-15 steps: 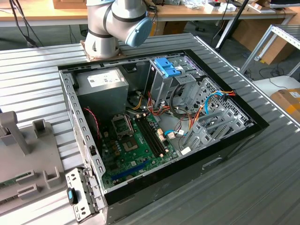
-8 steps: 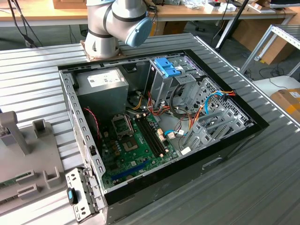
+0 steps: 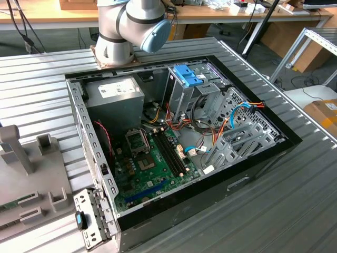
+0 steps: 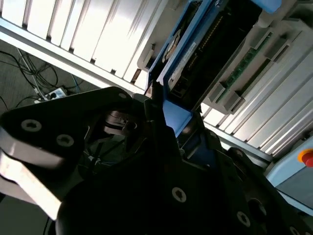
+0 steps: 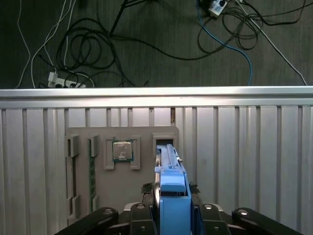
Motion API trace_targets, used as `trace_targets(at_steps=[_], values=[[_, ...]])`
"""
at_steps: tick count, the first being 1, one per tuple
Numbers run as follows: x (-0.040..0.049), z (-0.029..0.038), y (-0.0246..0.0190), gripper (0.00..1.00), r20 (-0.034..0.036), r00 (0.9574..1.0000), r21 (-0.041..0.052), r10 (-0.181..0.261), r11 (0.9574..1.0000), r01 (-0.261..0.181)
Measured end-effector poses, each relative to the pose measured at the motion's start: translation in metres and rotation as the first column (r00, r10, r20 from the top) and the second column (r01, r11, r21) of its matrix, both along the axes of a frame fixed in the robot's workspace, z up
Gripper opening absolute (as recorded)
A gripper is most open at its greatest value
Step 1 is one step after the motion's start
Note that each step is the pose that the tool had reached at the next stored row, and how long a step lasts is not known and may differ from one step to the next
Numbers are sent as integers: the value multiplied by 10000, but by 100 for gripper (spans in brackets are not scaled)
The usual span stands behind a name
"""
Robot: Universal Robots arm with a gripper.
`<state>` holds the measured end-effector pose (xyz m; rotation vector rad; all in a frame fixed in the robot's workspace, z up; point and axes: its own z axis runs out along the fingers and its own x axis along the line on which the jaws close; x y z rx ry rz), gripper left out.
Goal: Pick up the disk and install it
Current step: 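Pick up the disk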
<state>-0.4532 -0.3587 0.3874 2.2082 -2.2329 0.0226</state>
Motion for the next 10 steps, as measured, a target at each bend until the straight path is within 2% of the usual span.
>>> trace_targets(at_steps=[1, 4, 8, 9, 10], values=[[0, 73, 0, 37, 0, 10000, 0, 0, 10000, 0], [0, 160, 0, 37, 0, 10000, 0, 0, 10000, 0], [0, 173, 0, 37, 0, 10000, 0, 0, 10000, 0], [0, 192, 0, 37, -4, 10000, -4, 0, 10000, 0], [0, 249, 0, 37, 0, 10000, -3, 1, 10000, -1]])
